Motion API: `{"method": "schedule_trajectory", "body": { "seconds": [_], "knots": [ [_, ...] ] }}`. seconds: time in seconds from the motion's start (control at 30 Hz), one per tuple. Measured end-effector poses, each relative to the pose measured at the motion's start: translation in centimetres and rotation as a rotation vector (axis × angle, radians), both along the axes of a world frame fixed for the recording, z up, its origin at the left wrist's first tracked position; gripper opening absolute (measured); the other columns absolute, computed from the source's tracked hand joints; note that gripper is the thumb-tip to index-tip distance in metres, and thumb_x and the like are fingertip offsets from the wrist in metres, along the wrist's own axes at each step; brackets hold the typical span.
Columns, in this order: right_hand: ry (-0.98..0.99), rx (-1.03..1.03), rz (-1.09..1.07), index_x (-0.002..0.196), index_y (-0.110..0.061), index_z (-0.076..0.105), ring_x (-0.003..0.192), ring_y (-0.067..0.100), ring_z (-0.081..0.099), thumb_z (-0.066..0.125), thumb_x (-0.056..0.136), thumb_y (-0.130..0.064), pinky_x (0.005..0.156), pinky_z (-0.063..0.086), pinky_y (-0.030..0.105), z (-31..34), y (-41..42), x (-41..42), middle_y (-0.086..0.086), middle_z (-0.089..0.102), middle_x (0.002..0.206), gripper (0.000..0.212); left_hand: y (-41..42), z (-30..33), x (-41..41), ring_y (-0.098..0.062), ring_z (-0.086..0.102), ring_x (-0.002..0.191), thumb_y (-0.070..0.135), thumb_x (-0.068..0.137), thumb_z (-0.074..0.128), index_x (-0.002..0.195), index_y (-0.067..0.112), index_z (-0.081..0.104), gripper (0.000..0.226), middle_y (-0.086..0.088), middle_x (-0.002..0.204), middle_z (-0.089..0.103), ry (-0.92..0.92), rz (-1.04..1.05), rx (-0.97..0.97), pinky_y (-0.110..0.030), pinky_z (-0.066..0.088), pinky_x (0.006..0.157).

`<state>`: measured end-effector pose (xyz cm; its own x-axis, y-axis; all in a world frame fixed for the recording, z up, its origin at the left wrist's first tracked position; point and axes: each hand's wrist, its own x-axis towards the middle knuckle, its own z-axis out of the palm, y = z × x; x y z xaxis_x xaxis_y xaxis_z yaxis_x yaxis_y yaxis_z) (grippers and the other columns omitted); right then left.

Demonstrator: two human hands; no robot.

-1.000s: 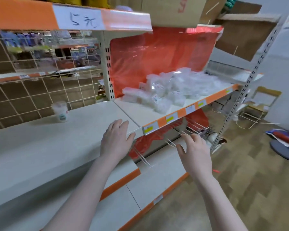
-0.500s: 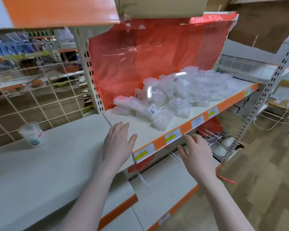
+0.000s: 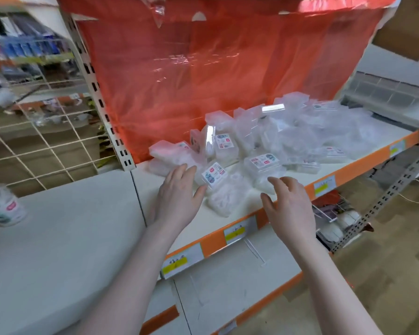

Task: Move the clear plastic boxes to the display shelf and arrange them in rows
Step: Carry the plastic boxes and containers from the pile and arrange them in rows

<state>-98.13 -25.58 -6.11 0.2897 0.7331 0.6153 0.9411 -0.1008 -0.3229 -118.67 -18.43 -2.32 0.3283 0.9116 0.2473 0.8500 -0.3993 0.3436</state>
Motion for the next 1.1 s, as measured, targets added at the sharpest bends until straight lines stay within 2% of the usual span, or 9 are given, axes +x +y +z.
{"method": "schedule_trajectory", "body": {
  "seconds": [0.13, 0.33, 0.53, 0.67, 0.77, 0.87, 1.1],
  "knots": [
    [0.013, 0.018, 0.113, 0.108, 0.001, 0.064, 0.086, 0.044, 0.059, 0.073, 0.073, -0.007, 0.073, 0.050, 0.047, 0.1, 2.8, 3.1, 0.027, 0.061, 0.099, 0.037, 0.1, -0.3, 2.3, -0.017, 0.022, 0.140, 0.038, 0.097, 0.044, 0.145, 0.015, 0.033, 0.054, -0.002, 0.152, 0.028, -0.011, 0.093, -0.012, -0.027, 0.020, 0.109],
    [-0.030, 0.023, 0.343, 0.101, 0.000, 0.066, 0.089, 0.040, 0.062, 0.060, 0.072, -0.019, 0.075, 0.051, 0.042, -0.1, 6.6, 7.5, 0.021, 0.063, 0.099, 0.035, -0.1, -0.2, 5.7, -0.016, 0.020, 0.140, 0.039, 0.097, 0.045, 0.145, 0.016, 0.033, 0.055, -0.001, 0.153, 0.027, -0.003, 0.259, -0.032, -0.027, 0.020, 0.109],
    [-0.081, 0.005, 0.485, 0.099, -0.001, 0.067, 0.091, 0.036, 0.062, 0.060, 0.072, -0.019, 0.076, 0.051, 0.038, -0.4, 8.3, 9.6, 0.017, 0.064, 0.099, 0.033, -0.1, -0.3, 8.0, -0.017, 0.020, 0.141, 0.039, 0.095, 0.048, 0.145, 0.014, 0.034, 0.057, -0.003, 0.152, 0.029, 0.042, 0.322, -0.028, -0.025, 0.016, 0.111],
    [-0.106, 0.000, 0.546, 0.097, -0.001, 0.066, 0.087, 0.037, 0.062, 0.061, 0.071, -0.019, 0.074, 0.052, 0.041, -0.5, 8.9, 10.1, 0.017, 0.064, 0.096, 0.032, 0.3, -0.6, 8.9, -0.015, 0.017, 0.142, 0.041, 0.096, 0.045, 0.146, 0.015, 0.031, 0.058, -0.001, 0.153, 0.026, 0.093, 0.318, -0.058, -0.024, 0.014, 0.111],
    [-0.104, -0.027, 0.553, 0.096, -0.001, 0.066, 0.085, 0.040, 0.061, 0.073, 0.070, -0.012, 0.069, 0.053, 0.044, -0.5, 9.2, 10.2, 0.018, 0.063, 0.094, 0.029, 0.9, -0.7, 8.9, -0.015, 0.017, 0.142, 0.042, 0.096, 0.044, 0.147, 0.015, 0.029, 0.059, -0.001, 0.154, 0.025, 0.130, 0.313, -0.070, -0.024, 0.013, 0.112],
    [-0.123, -0.028, 0.549, 0.093, -0.003, 0.066, 0.082, 0.039, 0.060, 0.081, 0.064, -0.010, 0.066, 0.053, 0.043, -0.5, 9.1, 10.3, 0.016, 0.062, 0.090, 0.033, 1.3, -0.8, 8.8, -0.016, 0.020, 0.140, 0.042, 0.095, 0.046, 0.147, 0.016, 0.028, 0.060, 0.000, 0.152, 0.027, 0.158, 0.306, -0.065, -0.025, 0.016, 0.111],
    [-0.124, 0.000, 0.548, 0.089, -0.004, 0.067, 0.074, 0.038, 0.057, 0.082, 0.063, -0.010, 0.061, 0.051, 0.042, -0.6, 8.7, 10.1, 0.016, 0.060, 0.084, 0.030, 2.2, -0.3, 8.2, -0.018, 0.038, 0.125, 0.042, 0.092, 0.054, 0.139, 0.016, 0.040, 0.056, 0.002, 0.137, 0.045, 0.244, 0.282, -0.025, -0.026, 0.032, 0.097]
  ]
}}
